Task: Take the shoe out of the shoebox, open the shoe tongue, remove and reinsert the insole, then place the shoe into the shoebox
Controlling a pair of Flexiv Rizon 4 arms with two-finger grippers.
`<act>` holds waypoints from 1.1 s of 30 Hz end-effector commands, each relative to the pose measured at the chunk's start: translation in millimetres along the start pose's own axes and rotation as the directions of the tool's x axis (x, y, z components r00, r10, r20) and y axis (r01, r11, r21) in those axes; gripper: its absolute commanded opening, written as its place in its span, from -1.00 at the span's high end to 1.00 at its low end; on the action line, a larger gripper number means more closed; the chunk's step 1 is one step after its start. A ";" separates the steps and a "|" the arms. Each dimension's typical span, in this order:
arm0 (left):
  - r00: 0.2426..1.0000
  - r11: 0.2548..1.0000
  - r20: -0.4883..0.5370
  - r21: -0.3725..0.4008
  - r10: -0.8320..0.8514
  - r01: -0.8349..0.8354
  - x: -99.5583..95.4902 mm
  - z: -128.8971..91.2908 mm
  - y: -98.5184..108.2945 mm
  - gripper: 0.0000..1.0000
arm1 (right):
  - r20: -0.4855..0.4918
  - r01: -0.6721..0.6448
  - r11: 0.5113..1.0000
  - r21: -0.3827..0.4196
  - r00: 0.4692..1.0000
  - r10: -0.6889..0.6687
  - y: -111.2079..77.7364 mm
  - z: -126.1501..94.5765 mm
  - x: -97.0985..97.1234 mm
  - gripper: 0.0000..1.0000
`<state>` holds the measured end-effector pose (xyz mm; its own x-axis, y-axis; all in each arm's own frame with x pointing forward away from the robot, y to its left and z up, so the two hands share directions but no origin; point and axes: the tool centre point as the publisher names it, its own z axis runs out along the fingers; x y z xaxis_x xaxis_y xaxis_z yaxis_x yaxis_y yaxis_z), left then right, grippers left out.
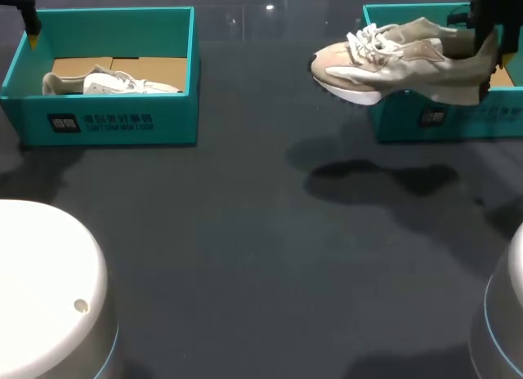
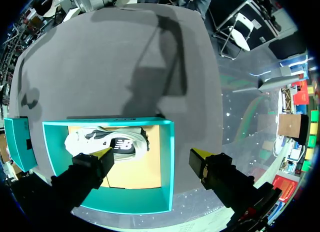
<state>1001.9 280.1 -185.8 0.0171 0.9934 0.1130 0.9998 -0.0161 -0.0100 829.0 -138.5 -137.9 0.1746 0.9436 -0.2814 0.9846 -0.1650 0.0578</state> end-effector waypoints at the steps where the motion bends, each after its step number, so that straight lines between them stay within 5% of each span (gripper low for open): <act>1: 1.000 1.000 -0.002 -0.002 0.001 -0.001 0.1 -0.2 -0.9 -1.00 | 0.054 0.002 0.999 -0.051 0.999 0.001 -30.0 7.8 40.1 1.00; 9: 1.000 1.000 -0.002 -0.002 0.001 -0.001 0.1 -0.2 -0.9 -1.00 | 0.078 0.015 0.998 -0.061 0.997 -0.010 -93.9 27.2 96.8 1.00; 23: 1.000 1.000 -0.002 -0.002 0.001 -0.001 0.1 -0.2 -0.9 -1.00 | 0.078 0.015 0.998 -0.061 0.997 -0.010 -93.9 27.2 96.8 1.00; 33: 1.000 1.000 -0.002 -0.002 0.001 -0.001 0.1 -0.2 -0.9 -1.00 | 0.093 0.100 0.993 -0.069 0.991 -0.093 -156.0 68.6 176.2 1.00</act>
<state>1001.9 280.1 -185.8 0.0171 0.9934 0.1130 0.9998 -0.0161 -0.0100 708.7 6.8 -239.9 0.0937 0.9289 -0.3582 0.9937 -0.0651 0.0910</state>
